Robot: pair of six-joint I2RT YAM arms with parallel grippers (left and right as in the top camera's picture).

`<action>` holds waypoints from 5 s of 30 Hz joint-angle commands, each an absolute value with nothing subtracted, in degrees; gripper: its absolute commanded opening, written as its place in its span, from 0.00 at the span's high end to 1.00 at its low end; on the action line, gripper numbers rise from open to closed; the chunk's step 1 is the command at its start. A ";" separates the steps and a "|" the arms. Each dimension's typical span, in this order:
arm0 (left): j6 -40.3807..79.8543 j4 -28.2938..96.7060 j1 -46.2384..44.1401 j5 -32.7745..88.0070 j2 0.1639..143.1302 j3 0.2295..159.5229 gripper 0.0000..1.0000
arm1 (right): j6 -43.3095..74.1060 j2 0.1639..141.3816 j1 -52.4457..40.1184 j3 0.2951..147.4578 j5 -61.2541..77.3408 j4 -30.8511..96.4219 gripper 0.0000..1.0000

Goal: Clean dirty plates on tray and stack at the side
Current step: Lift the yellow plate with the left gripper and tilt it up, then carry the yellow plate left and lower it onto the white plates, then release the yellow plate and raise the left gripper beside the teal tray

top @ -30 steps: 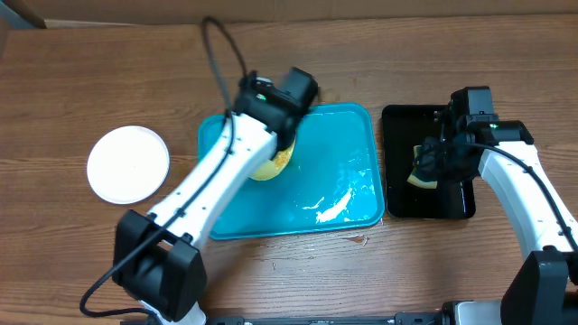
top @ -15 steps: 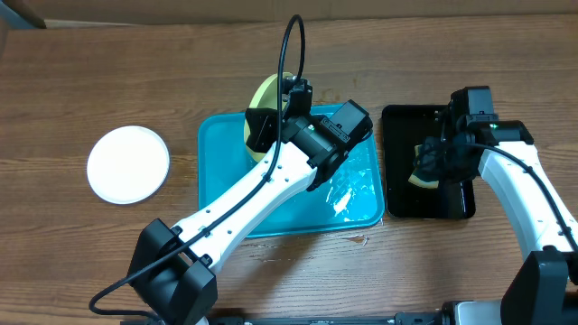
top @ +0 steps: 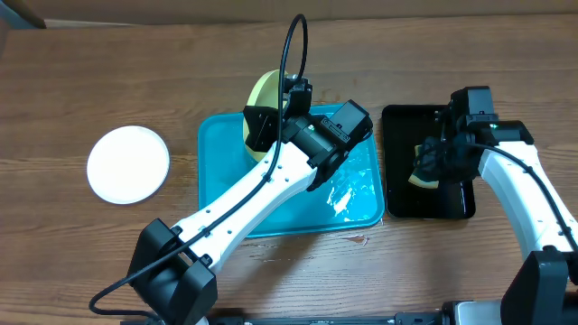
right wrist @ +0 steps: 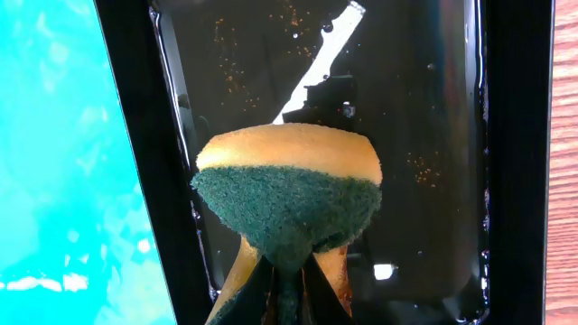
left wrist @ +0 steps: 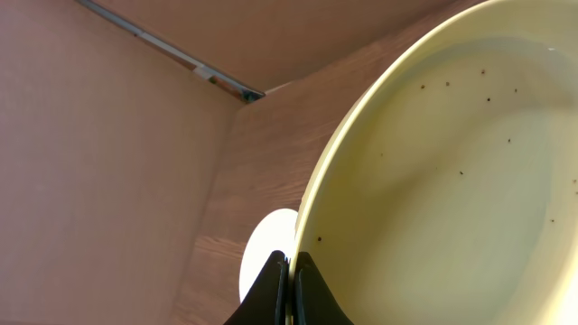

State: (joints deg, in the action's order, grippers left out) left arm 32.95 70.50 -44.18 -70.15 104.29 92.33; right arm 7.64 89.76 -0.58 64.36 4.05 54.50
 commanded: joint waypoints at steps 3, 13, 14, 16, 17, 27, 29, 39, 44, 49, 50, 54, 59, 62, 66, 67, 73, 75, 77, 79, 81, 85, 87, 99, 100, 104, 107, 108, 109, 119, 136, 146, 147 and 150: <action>34.94 70.28 -44.29 -72.62 103.00 92.01 0.96 | 7.42 89.67 -0.58 64.31 3.53 54.26 0.96; 34.92 70.28 -44.27 -72.64 103.00 92.01 0.96 | 7.44 89.67 -0.58 64.31 3.53 54.24 0.96; 34.92 70.28 -44.27 -72.64 103.00 92.01 0.96 | 7.42 89.67 -0.58 64.31 3.53 54.24 0.95; 34.92 70.26 -44.27 -72.66 103.00 92.01 0.96 | 7.42 89.67 -0.58 64.31 3.53 54.22 0.96; 34.92 70.28 -44.27 -72.66 103.00 92.01 0.96 | 7.42 89.67 -0.56 64.31 3.53 54.17 0.96; 34.74 70.30 -44.27 -75.40 103.00 92.01 0.96 | 7.42 89.67 -0.58 64.31 3.53 54.04 0.96; 34.74 70.30 -44.27 -75.44 103.00 92.01 0.96 | 7.42 89.67 -0.58 64.31 3.53 54.08 0.95; 34.79 70.67 -44.21 -75.37 103.00 92.01 0.96 | 7.42 89.67 -0.58 64.31 3.53 54.08 0.96; 34.81 70.70 -43.27 -75.09 103.00 92.01 0.96 | 7.42 89.67 -0.58 64.31 3.53 54.15 0.95; 35.24 71.59 -40.42 -70.32 102.94 92.03 0.96 | 7.42 89.67 -0.58 64.31 3.53 54.15 0.95; 35.48 71.85 -39.88 -69.23 102.91 92.03 0.96 | 7.42 89.67 -0.58 64.31 3.53 54.22 0.95; 36.47 72.40 -36.05 -62.96 101.43 92.03 0.96 | 7.42 89.67 -0.58 64.31 3.53 54.02 0.96; 36.18 72.29 -28.14 -52.14 95.70 92.03 0.96 | 7.42 89.67 -0.56 64.31 3.53 54.04 0.96; 34.44 72.38 -20.99 -42.94 92.09 92.03 0.96 | 7.42 89.67 -0.58 64.31 3.53 54.08 0.96; 28.27 72.40 -6.20 -24.49 89.65 92.03 0.96 | 7.42 89.67 -0.58 64.31 3.53 54.06 0.95; 26.63 72.42 -3.05 -21.02 89.67 92.03 0.96 | 7.42 89.67 -0.58 64.31 3.55 54.06 0.95; 21.19 72.42 14.20 -9.72 90.91 91.96 0.96 | 7.42 89.67 -0.58 64.31 3.77 54.08 0.95; 21.21 72.27 18.57 -9.32 91.50 91.96 0.96 | 7.42 89.67 -0.58 64.31 3.77 54.11 0.95; 21.21 71.75 22.15 -9.34 92.25 91.92 0.96 | 7.42 89.67 -0.58 64.31 3.77 54.13 0.96; 21.43 71.31 24.93 -9.32 93.23 91.85 0.96 | 7.42 89.67 -0.58 64.31 3.95 54.13 0.96; 21.43 70.67 26.96 -9.32 94.70 91.77 0.96 | 7.42 89.67 -0.58 64.31 4.01 54.06 0.95; 21.41 69.06 29.15 -9.37 98.70 91.50 0.96 | 7.42 89.67 -0.58 64.31 4.01 54.13 0.96; 21.41 68.53 29.89 -9.39 101.08 91.50 0.96 | 7.42 89.67 -0.58 64.31 4.01 54.15 0.95; 21.41 68.12 30.85 -9.61 112.79 91.50 0.95 | 7.42 89.67 -0.58 64.31 3.99 54.08 0.95; 21.41 68.12 30.85 -9.58 112.99 91.50 0.89 | 7.42 89.67 -0.58 64.31 3.99 54.06 0.95; 21.37 68.27 30.83 -7.88 112.73 91.88 0.51 | 7.38 89.67 -0.58 64.31 3.95 54.06 0.95; 19.27 68.82 30.83 -0.97 111.68 93.03 0.44 | 7.18 89.67 -0.58 64.31 3.95 53.52 0.95; 18.35 68.99 30.74 1.67 111.04 93.45 0.44 | 7.09 89.67 -0.58 64.31 3.95 53.08 0.96; 17.41 69.04 30.57 4.03 110.21 93.76 0.44 | 6.72 89.67 -0.58 64.31 3.95 52.71 0.96; 11.14 70.54 20.18 10.35 97.10 93.84 0.43 | 3.97 90.08 -0.62 64.31 4.19 49.32 0.96; 9.82 75.18 -0.75 9.69 96.20 93.80 0.23 | 0.93 106.43 -0.67 64.10 5.21 45.28 0.95; 9.85 75.20 -3.03 9.72 96.20 93.80 0.21 | 3.20 106.67 -0.60 70.04 5.23 49.93 0.96; 9.85 75.20 -3.03 9.72 96.20 93.80 0.21 | 3.20 106.17 -0.62 71.53 5.23 51.11 0.96; 9.85 75.20 -3.03 9.72 96.20 93.80 0.21 | 3.49 104.81 -0.62 75.57 5.23 53.84 0.96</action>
State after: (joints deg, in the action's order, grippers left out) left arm 10.50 75.24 -2.76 9.26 96.03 93.27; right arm 2.61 106.48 -0.51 69.97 5.10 52.51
